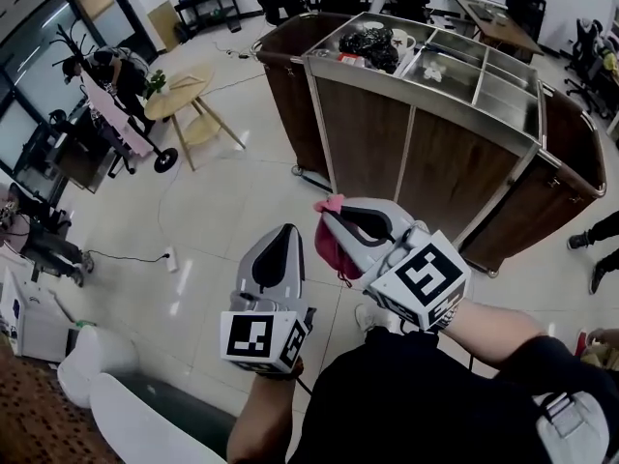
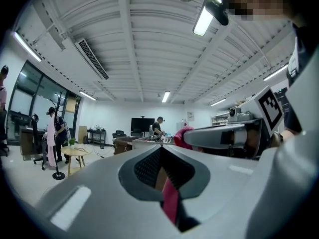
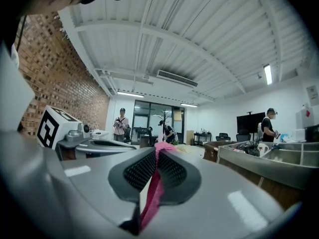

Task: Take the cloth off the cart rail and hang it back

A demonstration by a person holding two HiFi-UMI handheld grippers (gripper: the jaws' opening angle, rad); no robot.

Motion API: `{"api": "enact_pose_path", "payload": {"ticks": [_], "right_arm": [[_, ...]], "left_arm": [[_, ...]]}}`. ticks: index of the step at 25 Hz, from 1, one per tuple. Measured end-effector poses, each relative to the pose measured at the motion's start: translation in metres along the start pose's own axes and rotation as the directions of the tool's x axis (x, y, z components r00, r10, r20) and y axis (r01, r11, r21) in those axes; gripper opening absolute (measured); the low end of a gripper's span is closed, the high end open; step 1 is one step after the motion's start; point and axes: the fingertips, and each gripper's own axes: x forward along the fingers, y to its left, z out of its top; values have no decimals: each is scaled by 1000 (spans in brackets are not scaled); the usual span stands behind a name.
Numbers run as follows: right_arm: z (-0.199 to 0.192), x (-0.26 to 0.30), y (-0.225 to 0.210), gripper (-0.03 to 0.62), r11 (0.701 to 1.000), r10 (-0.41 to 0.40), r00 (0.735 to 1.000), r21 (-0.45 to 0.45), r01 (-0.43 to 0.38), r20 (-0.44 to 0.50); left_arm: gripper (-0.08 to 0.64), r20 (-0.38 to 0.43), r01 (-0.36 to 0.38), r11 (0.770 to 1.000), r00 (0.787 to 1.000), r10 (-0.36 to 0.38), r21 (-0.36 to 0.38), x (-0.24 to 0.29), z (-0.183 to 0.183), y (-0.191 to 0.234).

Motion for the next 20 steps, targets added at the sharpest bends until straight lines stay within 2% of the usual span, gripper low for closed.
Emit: {"api": "enact_pose_path", "payload": {"ticks": [2,5,8,11,12,15,20], "right_arm": [[-6,13,-7,11,999,15,1000,39,-14,-17],[-13,35,-28,11,998,38,998,-41,-36,41],[-21,57,-45,11,998,58,998,-16,-58,34],[-22,78,-67,11,995,80,995,-56,-77,59],[-23,83,-73,11,996,82,995,-44,-79,52],[-25,92,-80,11,993,91,996,72,-91,0],[-26,104,-106,11,991,104,995,86,-104,7]], "left_arm": [[3,-7,-12,1000,1000,12,4,12,-7,12],[3,-16,-25,1000,1000,25,11,30,-19,27],[3,-26,-44,999,999,44,14,53,-30,46],[3,-34,-58,998,998,59,18,77,-37,62],[3,-36,-63,998,997,63,19,83,-39,66],[3,-43,-73,997,996,74,24,100,-43,76],[3,-44,-76,997,996,77,32,130,-48,84]]}}
